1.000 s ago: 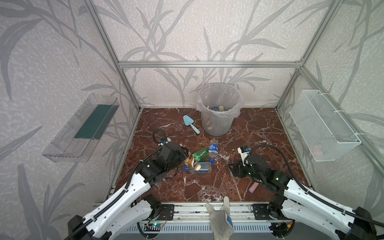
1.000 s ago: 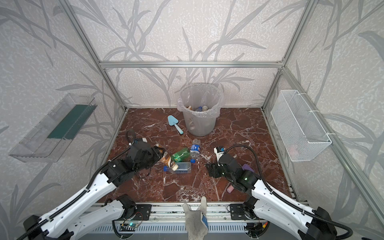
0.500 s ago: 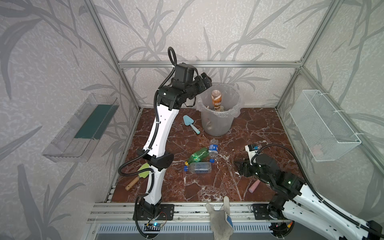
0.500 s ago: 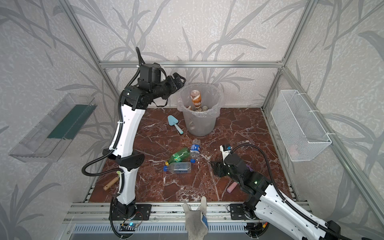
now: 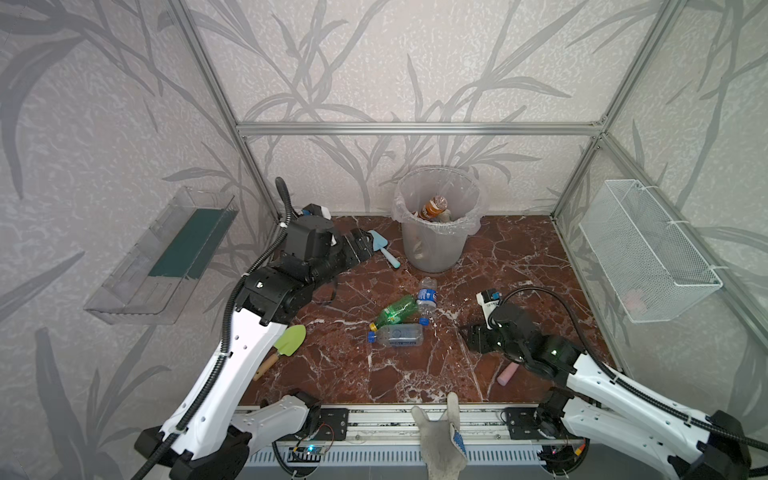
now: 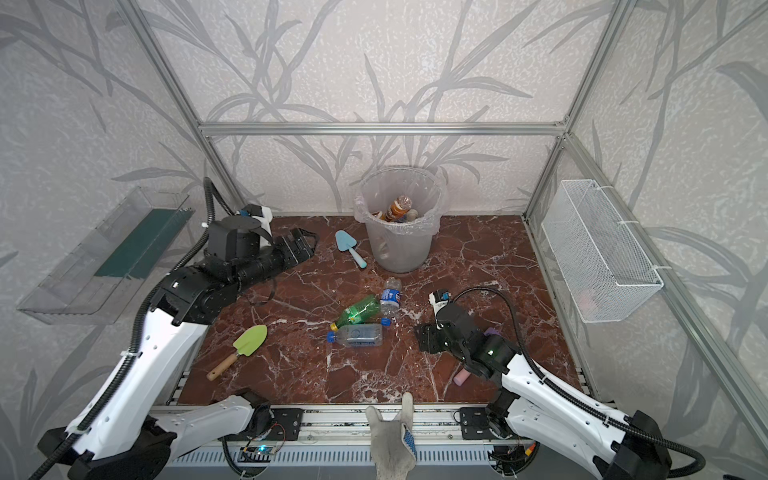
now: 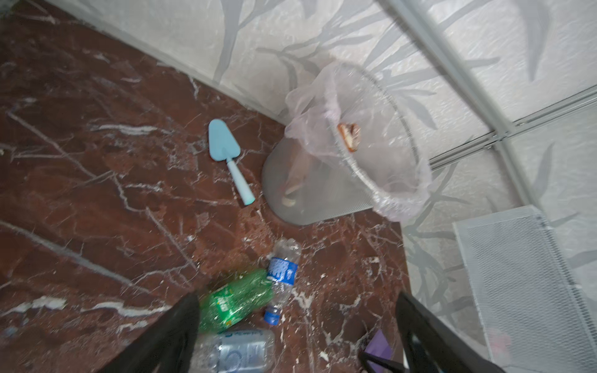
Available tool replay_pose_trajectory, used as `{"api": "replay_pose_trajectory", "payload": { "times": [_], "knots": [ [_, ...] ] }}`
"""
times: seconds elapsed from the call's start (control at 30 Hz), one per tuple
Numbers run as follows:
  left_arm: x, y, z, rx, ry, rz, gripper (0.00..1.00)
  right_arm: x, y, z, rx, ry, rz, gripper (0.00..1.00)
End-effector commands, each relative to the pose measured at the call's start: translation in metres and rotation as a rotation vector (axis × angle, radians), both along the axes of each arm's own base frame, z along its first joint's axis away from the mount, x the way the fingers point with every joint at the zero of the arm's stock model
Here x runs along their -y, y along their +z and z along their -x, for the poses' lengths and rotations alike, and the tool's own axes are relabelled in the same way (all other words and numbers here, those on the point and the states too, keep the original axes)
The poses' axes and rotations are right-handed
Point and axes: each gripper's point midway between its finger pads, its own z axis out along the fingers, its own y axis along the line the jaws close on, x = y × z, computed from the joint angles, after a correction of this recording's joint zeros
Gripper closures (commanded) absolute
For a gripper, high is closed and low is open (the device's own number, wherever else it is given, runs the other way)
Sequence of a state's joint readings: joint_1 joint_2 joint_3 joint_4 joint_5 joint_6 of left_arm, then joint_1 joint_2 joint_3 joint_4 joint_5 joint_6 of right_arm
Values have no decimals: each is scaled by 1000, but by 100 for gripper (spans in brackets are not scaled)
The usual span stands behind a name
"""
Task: Throw the plastic bottles in the bin
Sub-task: 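Lift the Nescafe bottle with the left gripper and drop it into the bin, then lower the right gripper onto the clear Pepsi bottle and grasp it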
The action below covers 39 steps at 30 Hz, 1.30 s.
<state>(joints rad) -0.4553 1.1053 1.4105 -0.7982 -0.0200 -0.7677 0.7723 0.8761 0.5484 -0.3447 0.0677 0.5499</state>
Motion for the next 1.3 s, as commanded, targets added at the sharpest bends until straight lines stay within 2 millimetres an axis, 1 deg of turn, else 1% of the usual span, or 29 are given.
{"api": "replay_pose_trajectory", "payload": {
  "times": [0.0, 0.07, 0.27, 0.57, 0.73, 0.93, 1.27],
  "knots": [
    [-7, -32, 3, -39, 37, -4, 7, -10, 2, -3, -31, -19, -58, 28],
    [-9, -50, 9, -66, 43, 10, 7, -14, 0, -5, -56, -28, -64, 28],
    [-12, -88, 20, -134, 58, 20, 8, -25, -3, -8, -126, -73, -100, 29],
    [-16, -126, 31, -207, 80, 30, 9, -38, -10, -16, -193, -120, -114, 29],
    [-19, -143, 38, -237, 92, 29, 9, -44, -12, -27, -185, -136, -116, 29],
    [-22, -160, 46, -272, 103, 33, 9, -59, -12, -43, -173, -134, -114, 28],
    [-25, -175, 56, -299, 111, 48, 10, -79, -13, -84, -122, -169, -49, 30]
  ]
}}
